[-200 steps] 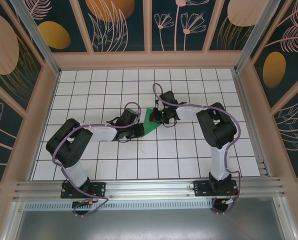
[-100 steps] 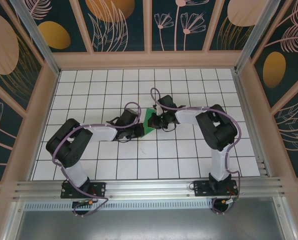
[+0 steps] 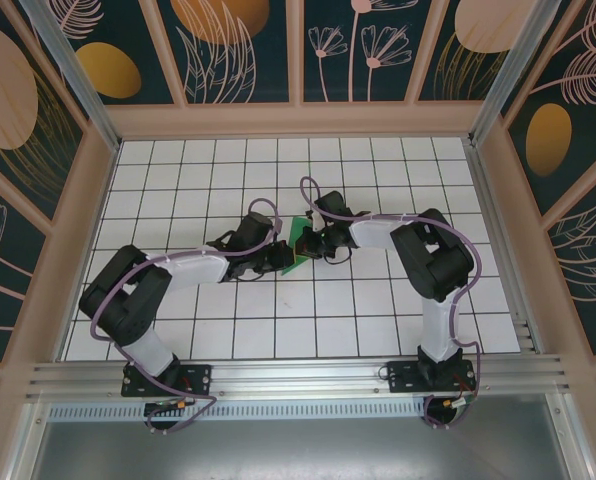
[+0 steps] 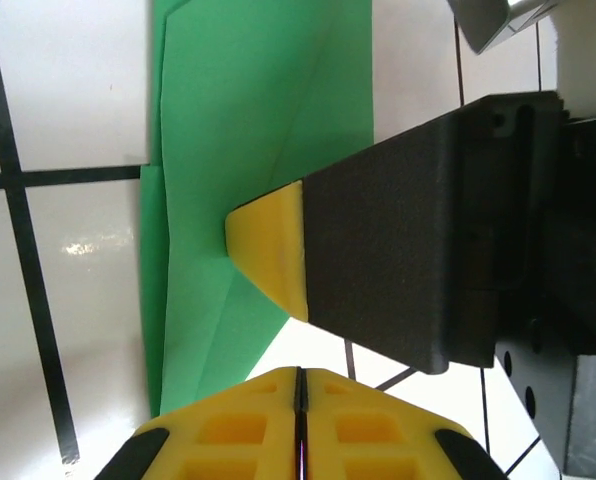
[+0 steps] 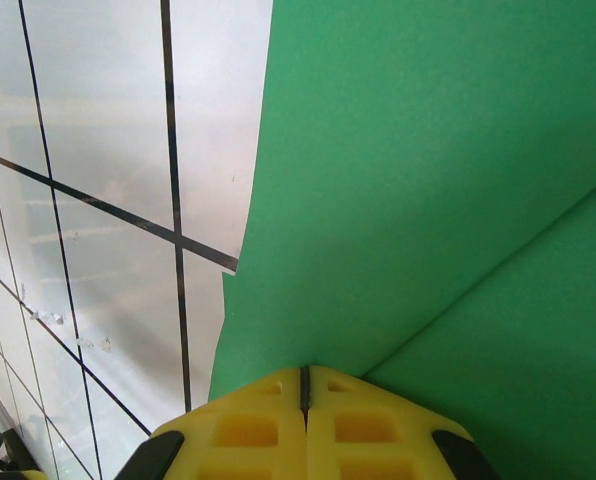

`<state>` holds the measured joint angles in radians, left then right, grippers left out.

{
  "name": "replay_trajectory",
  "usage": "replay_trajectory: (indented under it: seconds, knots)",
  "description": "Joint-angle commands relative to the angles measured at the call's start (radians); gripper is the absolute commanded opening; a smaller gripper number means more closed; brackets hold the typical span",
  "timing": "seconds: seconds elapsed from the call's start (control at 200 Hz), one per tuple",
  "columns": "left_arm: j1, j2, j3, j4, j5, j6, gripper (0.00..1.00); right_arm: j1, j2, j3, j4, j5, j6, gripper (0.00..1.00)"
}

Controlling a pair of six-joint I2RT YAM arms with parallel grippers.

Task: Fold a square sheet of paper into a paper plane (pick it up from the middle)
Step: Fourth fold the wing at the center of the table.

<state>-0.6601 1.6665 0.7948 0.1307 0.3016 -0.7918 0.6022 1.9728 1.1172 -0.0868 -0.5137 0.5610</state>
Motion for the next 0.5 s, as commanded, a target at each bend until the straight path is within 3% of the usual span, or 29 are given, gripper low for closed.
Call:
replay_trajectory:
  seconds: [0.0, 0.495]
  knots:
    - [-0.002, 0.034, -0.005, -0.006, 0.013, -0.018, 0.08, 0.005, 0.024, 0.013, -0.038, 0.043, 0.013, 0.07]
    - [-0.002, 0.103, -0.051, -0.058, -0.061, -0.006, 0.0, 0.018, -0.053, 0.001, 0.033, -0.062, -0.024, 0.07]
